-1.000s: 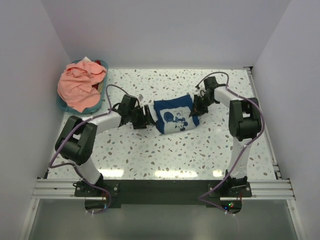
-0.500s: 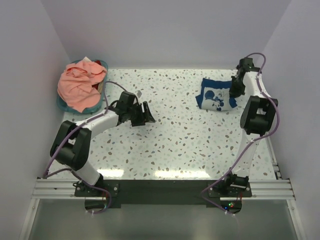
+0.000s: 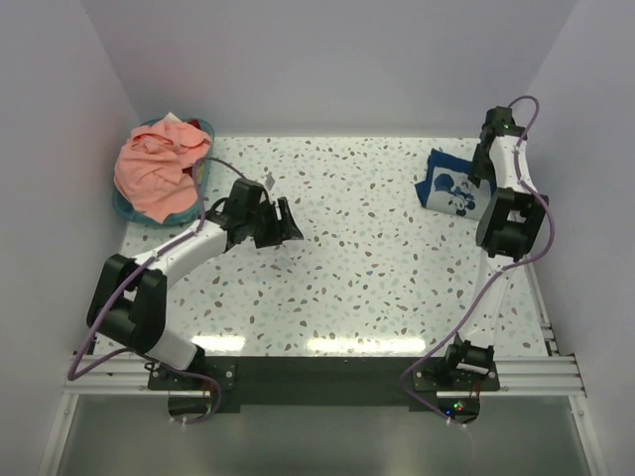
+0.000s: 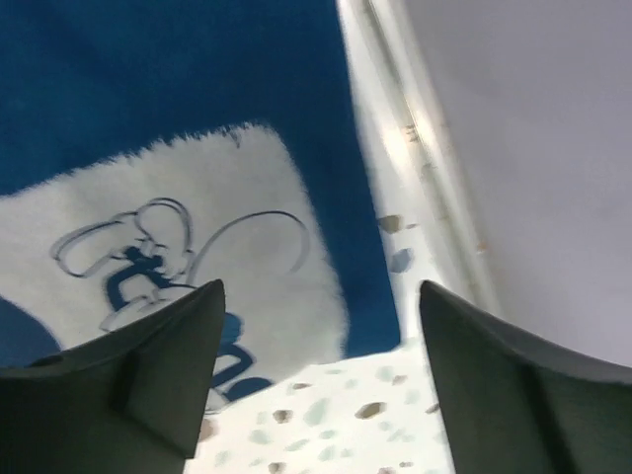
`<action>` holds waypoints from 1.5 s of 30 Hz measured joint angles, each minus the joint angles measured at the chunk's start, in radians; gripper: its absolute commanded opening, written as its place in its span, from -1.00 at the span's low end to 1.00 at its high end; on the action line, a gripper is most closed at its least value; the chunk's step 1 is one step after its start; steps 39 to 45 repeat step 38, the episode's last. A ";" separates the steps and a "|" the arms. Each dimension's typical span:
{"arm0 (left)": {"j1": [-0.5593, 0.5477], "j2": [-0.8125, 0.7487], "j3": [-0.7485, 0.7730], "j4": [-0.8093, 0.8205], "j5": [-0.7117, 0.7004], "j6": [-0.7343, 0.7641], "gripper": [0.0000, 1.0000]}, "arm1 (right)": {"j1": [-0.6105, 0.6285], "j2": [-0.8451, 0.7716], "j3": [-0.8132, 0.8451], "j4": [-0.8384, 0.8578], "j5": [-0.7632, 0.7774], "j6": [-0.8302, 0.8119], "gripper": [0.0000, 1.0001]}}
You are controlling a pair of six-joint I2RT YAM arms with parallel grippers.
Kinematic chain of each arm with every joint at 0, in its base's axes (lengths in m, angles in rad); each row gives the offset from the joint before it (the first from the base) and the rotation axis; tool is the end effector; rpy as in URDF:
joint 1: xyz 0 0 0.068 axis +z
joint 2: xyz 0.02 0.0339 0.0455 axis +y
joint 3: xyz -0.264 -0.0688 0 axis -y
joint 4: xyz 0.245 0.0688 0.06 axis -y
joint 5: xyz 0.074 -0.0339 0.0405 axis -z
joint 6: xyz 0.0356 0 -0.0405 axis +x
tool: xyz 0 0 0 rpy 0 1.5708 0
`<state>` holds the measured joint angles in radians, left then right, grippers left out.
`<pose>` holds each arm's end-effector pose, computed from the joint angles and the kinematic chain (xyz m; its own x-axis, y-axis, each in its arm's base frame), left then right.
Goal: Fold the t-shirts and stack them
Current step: Neatly place the folded tshirt to the corner, then reset both grippers
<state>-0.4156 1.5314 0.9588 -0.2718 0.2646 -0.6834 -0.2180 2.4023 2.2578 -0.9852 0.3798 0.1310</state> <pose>0.2890 -0.1377 0.2140 -0.8767 -0.2792 -0.3916 -0.0065 0.8209 -0.5710 0.4969 -0.1236 0.2187 -0.8289 0.3079 -0.4671 0.4677 0.8395 -0.2766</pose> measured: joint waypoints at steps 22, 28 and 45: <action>0.000 -0.415 -0.114 -0.002 -0.296 0.041 0.51 | 0.172 -1.060 -0.987 0.438 -0.153 0.146 0.98; 0.000 -0.520 -0.153 -0.036 -0.407 0.040 0.53 | 0.359 -1.233 -1.257 0.503 -0.301 0.218 0.98; 0.000 -0.658 -0.227 -0.083 -0.512 0.017 0.55 | 0.461 -1.379 -1.413 0.459 -0.353 0.246 0.98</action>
